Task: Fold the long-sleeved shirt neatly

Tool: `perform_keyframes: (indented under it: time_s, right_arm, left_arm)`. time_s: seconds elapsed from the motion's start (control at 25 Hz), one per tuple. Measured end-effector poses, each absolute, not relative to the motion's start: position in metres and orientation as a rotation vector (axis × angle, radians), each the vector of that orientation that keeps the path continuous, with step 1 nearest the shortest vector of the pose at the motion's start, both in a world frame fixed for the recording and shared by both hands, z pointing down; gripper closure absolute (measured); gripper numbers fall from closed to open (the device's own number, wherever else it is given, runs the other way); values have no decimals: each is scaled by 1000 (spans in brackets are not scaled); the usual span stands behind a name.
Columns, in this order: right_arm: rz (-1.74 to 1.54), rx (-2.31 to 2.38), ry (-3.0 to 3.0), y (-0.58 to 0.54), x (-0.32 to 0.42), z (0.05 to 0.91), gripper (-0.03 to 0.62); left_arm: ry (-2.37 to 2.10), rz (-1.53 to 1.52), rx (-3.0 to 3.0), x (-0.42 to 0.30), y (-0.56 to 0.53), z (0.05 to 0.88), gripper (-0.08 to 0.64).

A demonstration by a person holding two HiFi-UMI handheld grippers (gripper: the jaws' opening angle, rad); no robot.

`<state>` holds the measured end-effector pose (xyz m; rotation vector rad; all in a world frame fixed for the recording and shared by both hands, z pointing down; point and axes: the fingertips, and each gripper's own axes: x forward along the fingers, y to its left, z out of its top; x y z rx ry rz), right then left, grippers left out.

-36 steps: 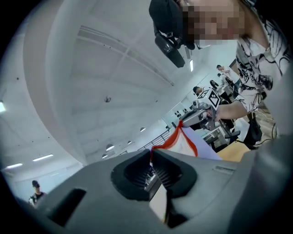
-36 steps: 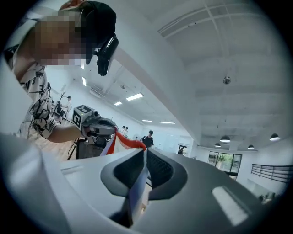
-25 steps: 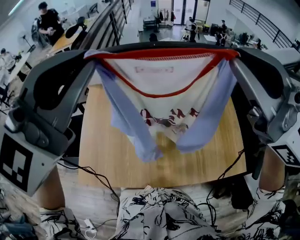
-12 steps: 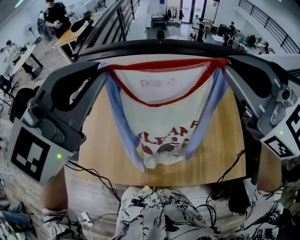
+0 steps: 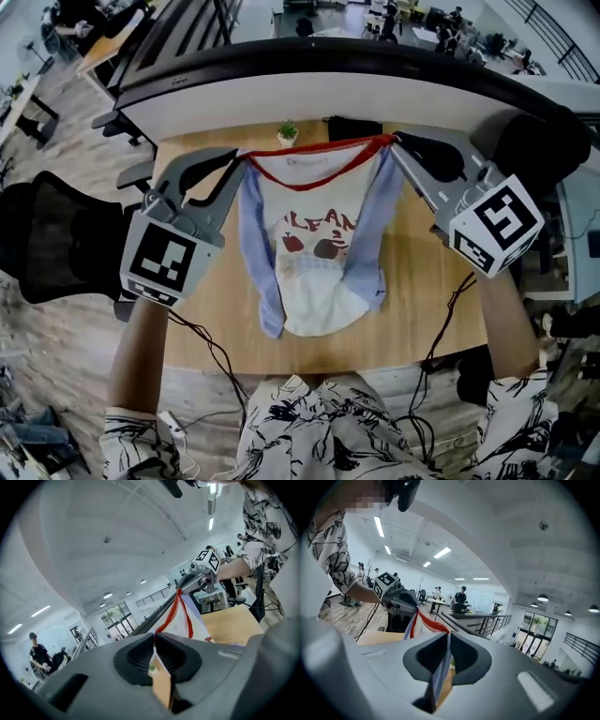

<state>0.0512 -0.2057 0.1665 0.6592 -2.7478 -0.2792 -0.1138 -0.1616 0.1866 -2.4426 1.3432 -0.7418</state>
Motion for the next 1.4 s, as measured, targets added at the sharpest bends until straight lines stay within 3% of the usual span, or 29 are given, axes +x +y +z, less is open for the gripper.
perform_keyframes:
  time_s: [0.36,0.88,0.92,1.04,1.12,1.4]
  right_arm:
    - [-36,757,-2666,-291,26,302,558]
    - [81,981,-2532,-370,1,425,551]
    - [97,976,-2518,-373,-1,430,538]
    - [153,914,-2502,-371,-6,443,413]
    - [166,890,-2495,-365,-6,447,390]
    - [209,871,-2482,-332,2,456,372]
  left_arm:
    - [1417,-824,-2582,-137,-240,325,535]
    - [1631,-880,-2578,-160,-318,435,531]
    - [1628,-887,-2586,-161,-321,439,509]
    - [1604,-904,-2600,-159,-320,447,362]
    - [1602,-912,-2600,-159,-317,450,324]
    - [1574,-901,-2637,-150,-292,455,299]
